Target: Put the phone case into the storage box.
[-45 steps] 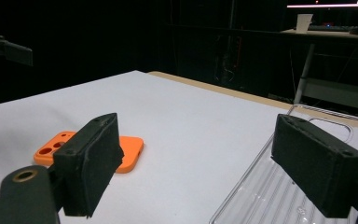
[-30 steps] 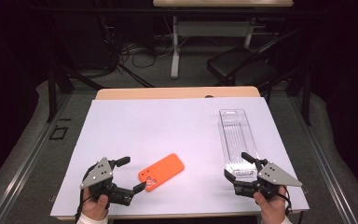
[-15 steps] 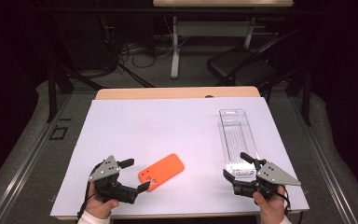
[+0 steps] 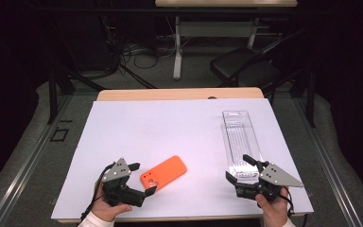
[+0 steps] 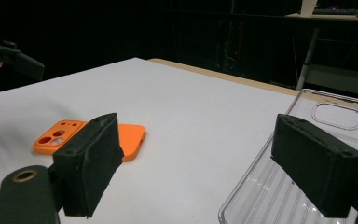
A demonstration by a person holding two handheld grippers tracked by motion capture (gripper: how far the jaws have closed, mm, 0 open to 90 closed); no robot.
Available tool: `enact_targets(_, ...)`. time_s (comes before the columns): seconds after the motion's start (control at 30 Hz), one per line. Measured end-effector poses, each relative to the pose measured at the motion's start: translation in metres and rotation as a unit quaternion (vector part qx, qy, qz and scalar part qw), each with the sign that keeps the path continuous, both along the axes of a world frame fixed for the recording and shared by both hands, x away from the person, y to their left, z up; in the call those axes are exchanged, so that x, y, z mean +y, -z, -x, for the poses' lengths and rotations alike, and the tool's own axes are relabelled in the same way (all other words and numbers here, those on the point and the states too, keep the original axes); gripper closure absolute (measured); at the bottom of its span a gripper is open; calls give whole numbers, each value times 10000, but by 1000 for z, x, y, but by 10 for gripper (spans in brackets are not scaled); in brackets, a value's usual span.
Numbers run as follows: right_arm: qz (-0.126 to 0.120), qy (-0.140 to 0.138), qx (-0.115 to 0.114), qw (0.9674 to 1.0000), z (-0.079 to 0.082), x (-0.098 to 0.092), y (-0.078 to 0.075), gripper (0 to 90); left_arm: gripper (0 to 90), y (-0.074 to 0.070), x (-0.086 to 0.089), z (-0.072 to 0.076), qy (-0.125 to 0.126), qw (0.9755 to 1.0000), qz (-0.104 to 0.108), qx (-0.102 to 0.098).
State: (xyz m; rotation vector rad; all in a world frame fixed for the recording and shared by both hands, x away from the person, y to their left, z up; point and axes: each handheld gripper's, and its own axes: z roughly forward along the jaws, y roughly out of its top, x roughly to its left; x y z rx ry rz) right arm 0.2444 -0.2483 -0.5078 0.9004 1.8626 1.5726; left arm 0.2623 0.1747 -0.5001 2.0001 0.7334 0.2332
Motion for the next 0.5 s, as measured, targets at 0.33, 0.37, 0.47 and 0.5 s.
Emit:
enact_targets(0.33, 19, -12, 64, 10000, 0, 2, 1, 150, 5, -4, -14, -16, 30, 9985, -463, 283)
enact_targets(0.37, 29, -6, 61, 10000, 0, 2, 1, 150, 5, -4, -14, -17, 43, 9984, -470, 302)
enact_targets(0.47, 8, -17, 81, 10000, 0, 3, 1, 150, 6, -7, -15, -23, 12, 9982, -483, 362)
enact_targets(0.5, 30, -19, 83, 10000, 0, 2, 1, 150, 6, -7, -16, -25, 16, 9981, -497, 369)
